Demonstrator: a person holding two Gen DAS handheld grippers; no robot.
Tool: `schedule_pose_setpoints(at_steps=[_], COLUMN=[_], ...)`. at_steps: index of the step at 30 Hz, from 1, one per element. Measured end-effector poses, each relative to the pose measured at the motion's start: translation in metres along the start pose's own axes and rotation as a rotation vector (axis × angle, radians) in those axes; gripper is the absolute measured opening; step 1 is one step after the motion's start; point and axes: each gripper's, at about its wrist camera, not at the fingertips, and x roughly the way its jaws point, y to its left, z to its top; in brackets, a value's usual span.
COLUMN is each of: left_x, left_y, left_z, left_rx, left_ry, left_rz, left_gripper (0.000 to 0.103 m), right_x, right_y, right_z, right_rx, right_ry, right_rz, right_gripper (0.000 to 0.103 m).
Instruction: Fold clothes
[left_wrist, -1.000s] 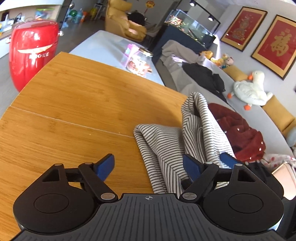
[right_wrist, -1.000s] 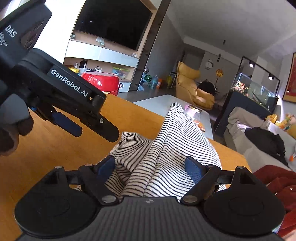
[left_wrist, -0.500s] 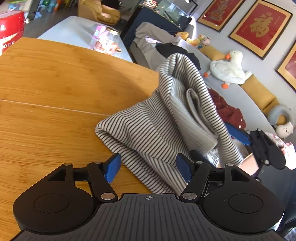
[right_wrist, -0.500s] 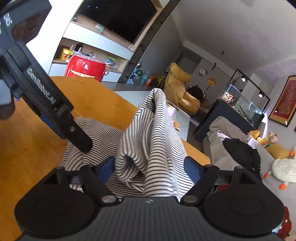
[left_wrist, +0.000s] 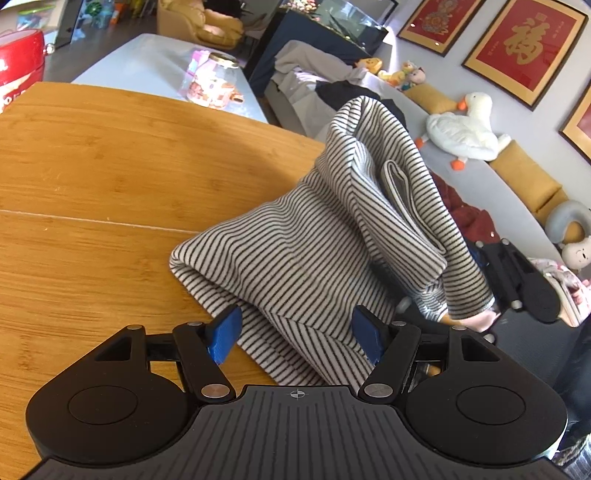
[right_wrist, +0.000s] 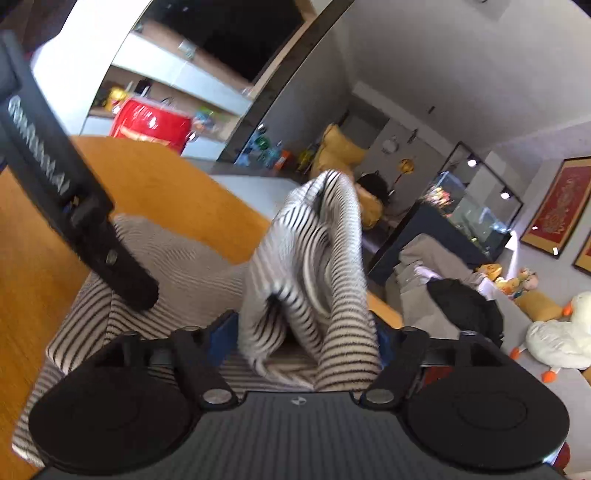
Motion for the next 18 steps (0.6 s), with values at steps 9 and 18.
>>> schedule_pose_setpoints(at_steps=[9, 18], left_x=[-0.002, 0.014], left_y=[-0.001, 0.014], left_z=[-0.005, -0.004], left_rx=[-0.037, -0.126], left_ry=[0.026, 0.04], left_rz=[-0.083, -0.147], left_gripper=[0.062, 0.056], right_x=[-0.027, -0.086], right_y=[-0.028, 0.004], right_z=[0.018, 0.038], right_rx=[-0.056, -0.229], right_ry=[-0.094, -0.17], right_rz=[-0.018, 0.117], right_gripper=[0.029, 0.027])
